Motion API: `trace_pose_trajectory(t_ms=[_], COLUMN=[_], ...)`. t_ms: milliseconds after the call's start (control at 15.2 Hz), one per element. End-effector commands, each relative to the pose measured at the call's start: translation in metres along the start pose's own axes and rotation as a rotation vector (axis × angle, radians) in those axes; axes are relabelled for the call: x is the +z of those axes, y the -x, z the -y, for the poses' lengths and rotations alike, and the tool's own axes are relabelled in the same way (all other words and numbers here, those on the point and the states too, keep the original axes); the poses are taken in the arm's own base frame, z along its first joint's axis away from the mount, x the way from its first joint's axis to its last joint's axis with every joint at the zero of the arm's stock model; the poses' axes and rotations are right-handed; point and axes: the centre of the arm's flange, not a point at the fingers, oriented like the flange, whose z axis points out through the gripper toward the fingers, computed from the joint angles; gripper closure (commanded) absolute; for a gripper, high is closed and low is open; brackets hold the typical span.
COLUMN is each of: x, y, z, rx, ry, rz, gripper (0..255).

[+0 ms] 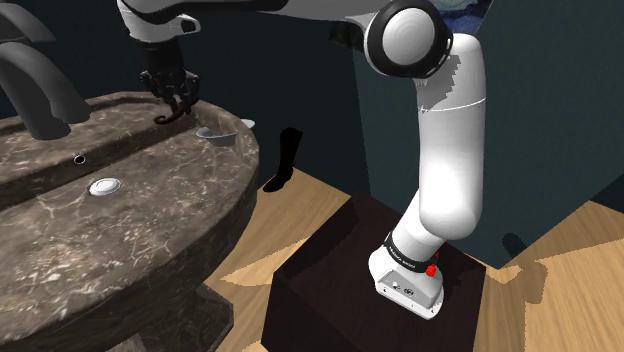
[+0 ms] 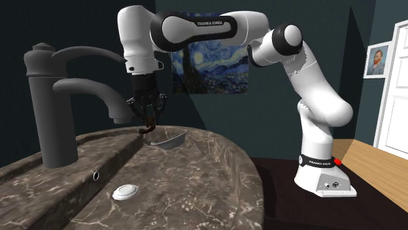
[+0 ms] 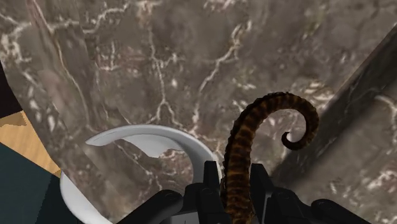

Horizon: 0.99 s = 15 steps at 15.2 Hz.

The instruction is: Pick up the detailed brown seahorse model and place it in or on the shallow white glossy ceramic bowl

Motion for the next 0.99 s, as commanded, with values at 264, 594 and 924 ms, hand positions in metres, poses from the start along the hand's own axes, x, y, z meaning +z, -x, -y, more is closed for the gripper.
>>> trace_pose_trajectory(t_ms=[264,594,924], x=[-0.031,-0.036,-0.029], y=[-0.002,-0.021,-0.052], z=[-0.004,-0.04,-0.098], rx=[0.0,0.0,0.0], ry=[0.001,0.001,0.001], rz=[0.0,0.0,0.0], gripper=[255,255,255])
